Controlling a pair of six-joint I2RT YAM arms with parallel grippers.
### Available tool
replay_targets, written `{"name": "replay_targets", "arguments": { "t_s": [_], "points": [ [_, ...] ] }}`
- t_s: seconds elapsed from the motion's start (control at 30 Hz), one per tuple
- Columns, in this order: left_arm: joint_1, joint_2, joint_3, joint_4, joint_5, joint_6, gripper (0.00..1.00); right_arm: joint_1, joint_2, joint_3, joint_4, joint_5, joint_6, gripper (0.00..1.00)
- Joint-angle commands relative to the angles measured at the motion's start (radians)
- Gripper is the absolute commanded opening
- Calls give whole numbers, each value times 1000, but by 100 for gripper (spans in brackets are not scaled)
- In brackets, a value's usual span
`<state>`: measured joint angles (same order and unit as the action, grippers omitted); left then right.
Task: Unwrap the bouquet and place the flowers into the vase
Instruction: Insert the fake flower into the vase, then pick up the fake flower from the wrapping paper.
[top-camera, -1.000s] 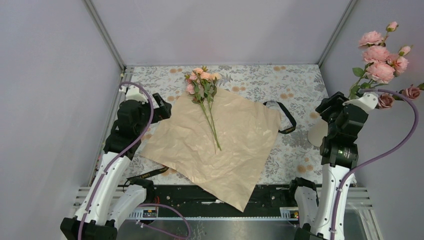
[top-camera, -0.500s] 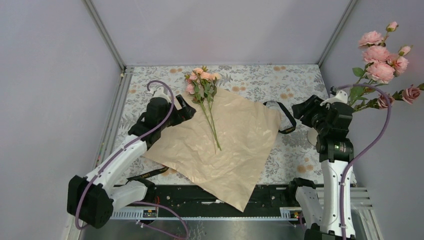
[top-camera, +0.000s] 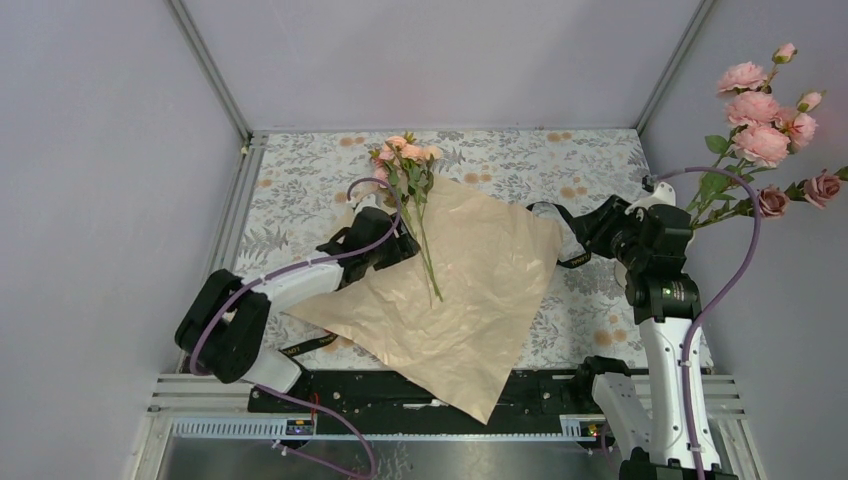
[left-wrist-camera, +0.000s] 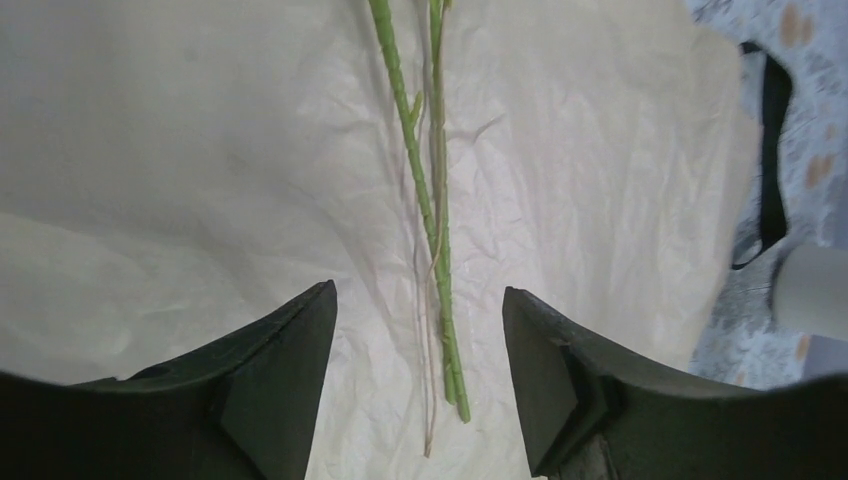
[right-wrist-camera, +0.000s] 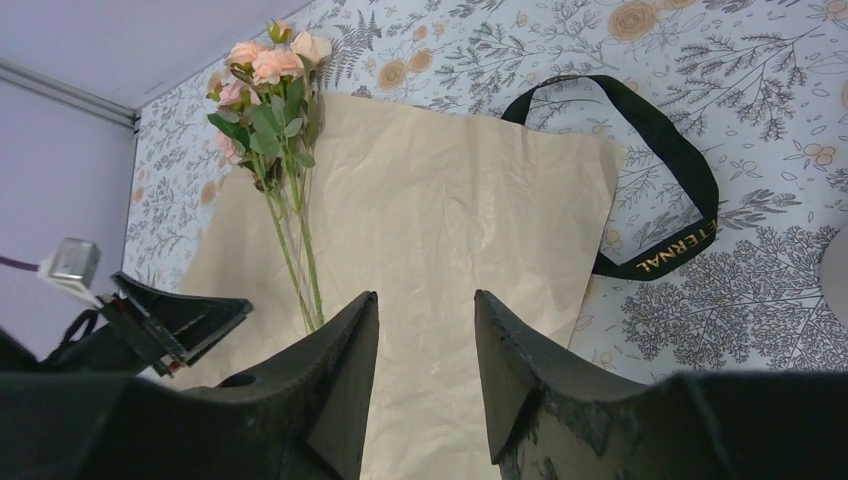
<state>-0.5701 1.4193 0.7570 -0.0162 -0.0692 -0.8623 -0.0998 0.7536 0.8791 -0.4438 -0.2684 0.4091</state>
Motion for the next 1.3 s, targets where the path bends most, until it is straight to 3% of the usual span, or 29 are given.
{"name": "replay_targets", "arguments": {
  "t_s": [0.0, 0.13, 0.6, 1.27],
  "points": [
    [-36, 80, 62, 74, -48, 4, 63, 10, 6, -8, 11, -22, 5, 46],
    [-59, 163, 131, 57, -76, 51, 55, 12, 17, -20, 22, -27, 7, 45],
    [-84, 383, 383, -80, -138, 204, 41, 16, 46, -42, 45, -35, 2, 42],
    [-91, 463, 439, -132, -172, 246, 22, 17, 52, -38, 46, -38, 2, 40]
  ]
}}
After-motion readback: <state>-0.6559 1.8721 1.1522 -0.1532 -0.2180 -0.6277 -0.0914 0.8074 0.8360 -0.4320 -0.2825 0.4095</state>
